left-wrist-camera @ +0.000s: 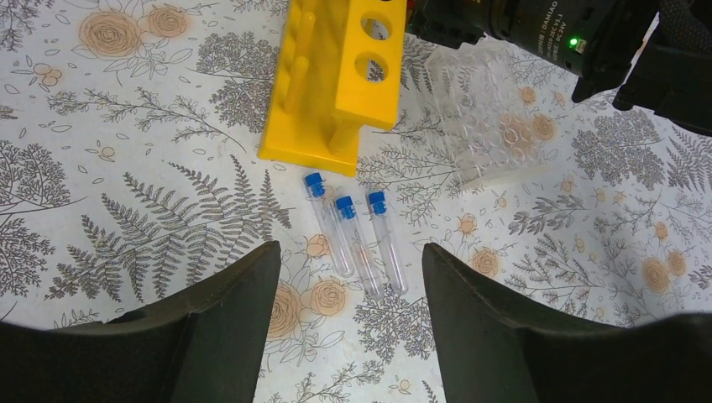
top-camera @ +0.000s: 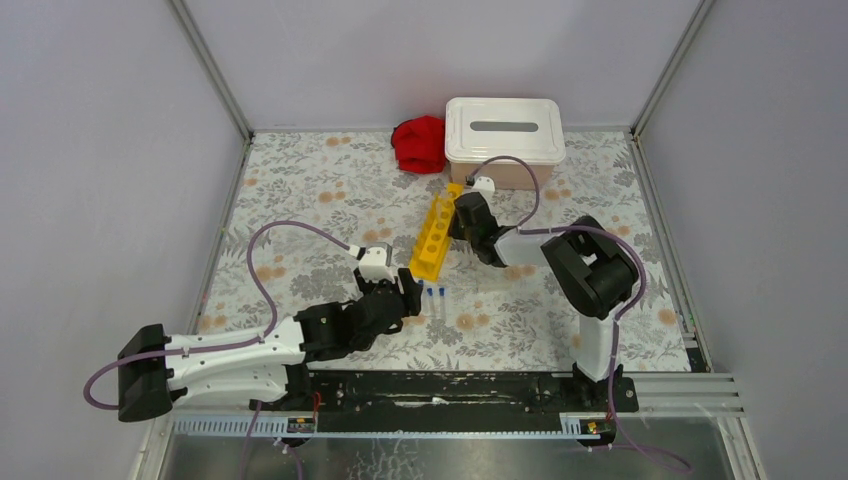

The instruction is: Organize the chemistry lab equipment

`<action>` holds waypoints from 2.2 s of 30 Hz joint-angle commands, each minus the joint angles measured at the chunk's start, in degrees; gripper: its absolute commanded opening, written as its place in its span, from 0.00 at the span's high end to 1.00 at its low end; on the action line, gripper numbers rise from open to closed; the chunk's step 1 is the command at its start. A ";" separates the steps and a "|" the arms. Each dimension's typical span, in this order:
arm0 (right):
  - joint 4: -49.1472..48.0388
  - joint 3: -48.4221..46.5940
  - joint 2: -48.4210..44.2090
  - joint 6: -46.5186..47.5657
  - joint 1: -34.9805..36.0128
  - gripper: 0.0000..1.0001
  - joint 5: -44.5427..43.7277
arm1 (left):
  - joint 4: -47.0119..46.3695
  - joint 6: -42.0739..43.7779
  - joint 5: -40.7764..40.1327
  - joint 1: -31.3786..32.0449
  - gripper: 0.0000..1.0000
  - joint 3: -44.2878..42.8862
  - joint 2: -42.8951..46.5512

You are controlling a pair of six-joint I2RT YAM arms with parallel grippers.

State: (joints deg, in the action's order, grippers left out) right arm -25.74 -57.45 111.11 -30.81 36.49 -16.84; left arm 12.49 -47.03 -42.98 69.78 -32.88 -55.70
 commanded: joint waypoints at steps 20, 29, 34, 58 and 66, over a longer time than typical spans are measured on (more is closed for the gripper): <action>5.32 -15.84 8.49 1.97 5.16 1.00 1.46 | 0.98 -0.74 -3.99 0.71 0.30 -0.52 0.58; 8.02 -23.80 13.22 1.95 7.49 1.00 1.77 | 2.65 -2.06 -4.69 0.72 0.30 0.32 2.10; 9.55 -29.22 16.48 1.39 8.98 1.00 1.89 | 3.58 -2.24 -5.23 0.71 0.30 0.39 2.61; 15.63 -49.12 28.12 0.41 13.40 1.00 3.91 | 9.02 -5.97 -7.98 0.71 0.30 -0.47 3.36; 12.67 -43.88 24.31 1.43 13.43 0.95 2.25 | 10.27 -8.00 -8.32 0.71 0.27 -0.96 2.42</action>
State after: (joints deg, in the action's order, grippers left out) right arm -9.89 -103.85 139.04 -30.04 49.45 -13.82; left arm 21.23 -52.56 -48.27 70.11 -32.86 -53.06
